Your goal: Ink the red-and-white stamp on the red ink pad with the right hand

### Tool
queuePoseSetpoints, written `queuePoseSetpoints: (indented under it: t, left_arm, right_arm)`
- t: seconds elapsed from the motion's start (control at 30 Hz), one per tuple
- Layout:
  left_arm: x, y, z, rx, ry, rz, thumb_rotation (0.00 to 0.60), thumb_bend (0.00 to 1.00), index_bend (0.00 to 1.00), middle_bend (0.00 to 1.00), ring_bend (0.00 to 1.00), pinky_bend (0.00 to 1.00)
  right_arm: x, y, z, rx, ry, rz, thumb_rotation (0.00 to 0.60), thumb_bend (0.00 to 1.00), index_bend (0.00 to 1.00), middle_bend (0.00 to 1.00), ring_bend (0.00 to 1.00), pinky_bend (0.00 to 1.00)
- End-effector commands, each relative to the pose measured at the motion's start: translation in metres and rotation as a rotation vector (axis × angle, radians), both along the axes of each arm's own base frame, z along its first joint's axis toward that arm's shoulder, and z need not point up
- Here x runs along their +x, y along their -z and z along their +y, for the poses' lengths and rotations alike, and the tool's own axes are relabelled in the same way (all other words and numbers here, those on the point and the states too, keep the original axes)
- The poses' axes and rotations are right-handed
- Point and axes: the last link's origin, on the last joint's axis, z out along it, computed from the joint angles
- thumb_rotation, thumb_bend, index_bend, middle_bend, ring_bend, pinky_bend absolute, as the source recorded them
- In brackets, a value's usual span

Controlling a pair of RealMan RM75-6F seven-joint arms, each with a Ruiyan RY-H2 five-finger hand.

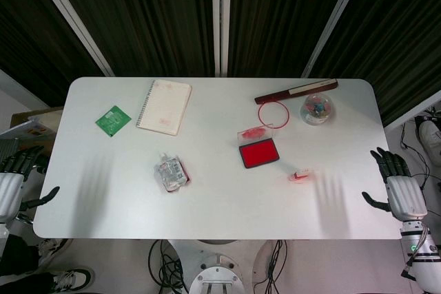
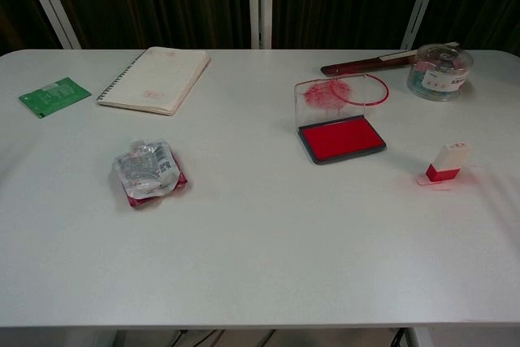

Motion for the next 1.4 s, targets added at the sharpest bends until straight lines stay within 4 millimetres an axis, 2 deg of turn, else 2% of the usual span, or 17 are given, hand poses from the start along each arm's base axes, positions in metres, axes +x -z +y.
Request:
queuePoseSetpoints:
  t: [0.03,0.43,0.6,0.63,0.67,0.7,0.73,0.77,0.83,0.87,1.0,1.23,1.4]
  left_arm:
    - [0.0,0.0,0.0,0.002,0.001,0.0,0.431,0.19,0.1,0.13,0.13,0.22]
    - [0.002,-0.001,-0.001,0.002,0.009,-0.004,0.431,0.19,0.1,0.13,0.13,0.22]
    - [0.001,0.0,0.0,-0.008,0.005,-0.007,0.433,0.19,0.1,0.13,0.13,0.22]
    - [0.002,0.0,0.001,-0.007,0.009,-0.006,0.433,0.19,0.1,0.13,0.13,0.22]
    - [0.002,0.0,0.001,-0.008,0.01,-0.007,0.433,0.19,0.1,0.13,0.13,0.22]
    - [0.002,0.0,0.001,-0.008,0.011,-0.008,0.433,0.19,0.1,0.13,0.13,0.22]
    - [0.003,0.0,0.001,-0.008,0.013,-0.008,0.435,0.19,0.1,0.13,0.13,0.22]
    - [0.003,0.0,0.002,-0.009,0.013,-0.009,0.435,0.19,0.1,0.13,0.13,0.22]
    - [0.002,0.001,0.002,-0.015,0.01,-0.01,0.434,0.19,0.1,0.13,0.13,0.22]
    - [0.002,0.001,0.002,-0.017,0.008,-0.009,0.432,0.19,0.1,0.13,0.13,0.22]
    - [0.001,0.001,0.003,-0.018,0.008,-0.013,0.432,0.19,0.1,0.13,0.13,0.22]
    - [0.0,0.001,0.003,-0.032,-0.005,-0.012,0.433,0.19,0.1,0.13,0.13,0.22]
    - [0.0,0.0,0.002,-0.027,-0.002,-0.015,0.432,0.19,0.1,0.13,0.13,0.22]
  right_arm:
    - [0.0,0.0,0.0,0.001,0.0,0.001,0.6,0.11,0.0,0.0,0.0,0.0]
    - [0.004,-0.001,-0.003,0.017,-0.013,0.033,0.6,0.11,0.0,0.0,0.0,0.0]
    - [0.013,-0.004,-0.012,0.036,-0.042,0.125,0.6,0.11,0.0,0.0,0.0,0.02]
    - [0.017,-0.005,-0.016,0.042,-0.051,0.158,0.6,0.11,0.0,0.0,0.04,0.09]
    - [0.022,-0.005,-0.019,0.044,-0.06,0.177,0.6,0.11,0.0,0.0,0.12,0.26]
    - [0.025,-0.005,-0.022,0.045,-0.069,0.194,0.6,0.11,0.0,0.0,0.26,0.48]
    - [0.03,-0.004,-0.025,0.049,-0.078,0.218,0.6,0.11,0.0,0.0,0.37,0.62]
    - [0.034,-0.003,-0.028,0.049,-0.088,0.239,0.6,0.12,0.0,0.0,0.54,0.79]
    - [0.041,0.003,-0.034,0.05,-0.114,0.289,0.6,0.12,0.0,0.0,0.7,0.92]
    - [0.043,0.006,-0.036,0.055,-0.123,0.3,0.6,0.12,0.0,0.0,0.74,0.96]
    - [0.048,0.024,-0.048,0.081,-0.14,0.33,0.6,0.12,0.0,0.05,0.78,0.99]
    - [0.061,0.063,-0.066,0.148,-0.194,0.372,0.6,0.12,0.0,0.1,0.79,0.99]
    - [0.072,0.081,-0.074,0.191,-0.214,0.376,0.6,0.14,0.08,0.12,0.79,0.99]
